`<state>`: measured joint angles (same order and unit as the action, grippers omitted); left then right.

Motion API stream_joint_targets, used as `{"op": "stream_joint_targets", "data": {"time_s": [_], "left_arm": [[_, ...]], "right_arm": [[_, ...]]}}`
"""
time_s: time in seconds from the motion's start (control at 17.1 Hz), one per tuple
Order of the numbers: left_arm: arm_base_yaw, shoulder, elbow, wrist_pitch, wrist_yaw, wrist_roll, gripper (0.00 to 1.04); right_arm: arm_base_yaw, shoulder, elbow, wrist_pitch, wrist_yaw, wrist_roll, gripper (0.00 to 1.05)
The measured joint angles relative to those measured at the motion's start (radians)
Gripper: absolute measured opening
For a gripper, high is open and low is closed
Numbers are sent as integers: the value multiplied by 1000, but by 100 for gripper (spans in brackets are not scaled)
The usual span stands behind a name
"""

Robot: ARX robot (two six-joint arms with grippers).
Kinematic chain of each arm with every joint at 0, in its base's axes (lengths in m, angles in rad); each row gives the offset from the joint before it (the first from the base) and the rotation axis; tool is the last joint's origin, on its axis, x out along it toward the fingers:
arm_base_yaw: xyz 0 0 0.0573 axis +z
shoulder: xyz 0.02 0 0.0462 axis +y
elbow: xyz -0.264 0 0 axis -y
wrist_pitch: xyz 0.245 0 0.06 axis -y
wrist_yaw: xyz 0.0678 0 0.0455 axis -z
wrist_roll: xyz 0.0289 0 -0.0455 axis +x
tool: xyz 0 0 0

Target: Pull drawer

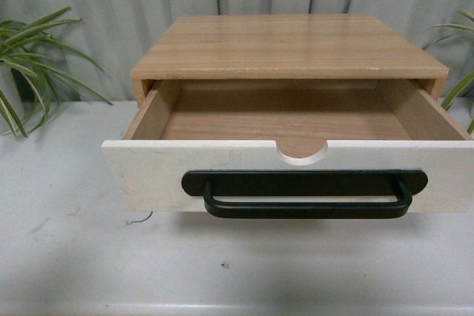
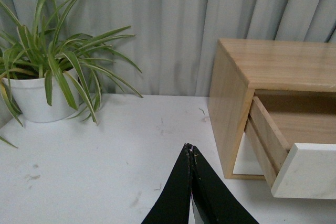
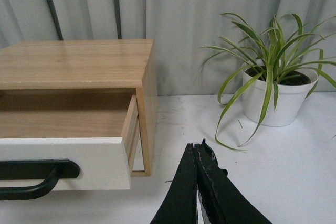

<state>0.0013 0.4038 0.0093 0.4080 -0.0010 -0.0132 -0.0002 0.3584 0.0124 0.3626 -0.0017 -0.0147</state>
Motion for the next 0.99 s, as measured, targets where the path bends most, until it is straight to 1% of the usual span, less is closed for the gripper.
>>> {"op": "stream_joint_targets", "data": {"time_s": [0.23,0.53,0.82,0.94,0.99], "left_arm": [[0,-111,0,-115,0,0,2],[0,-186,0,-188,0,0,2],[0,-217,0,-220,0,0,2],[0,-223,0,-228,0,0,2],[0,-224,0,-229,0,0,2]], "right_arm": [[0,-97,0,-98,0,0,2],[0,-164,0,-166,0,0,2],[0,-191,0,-195,0,0,2],[0,-219,1,-240,0,0,2],[0,-248,1,-292,1,0,2]]}}
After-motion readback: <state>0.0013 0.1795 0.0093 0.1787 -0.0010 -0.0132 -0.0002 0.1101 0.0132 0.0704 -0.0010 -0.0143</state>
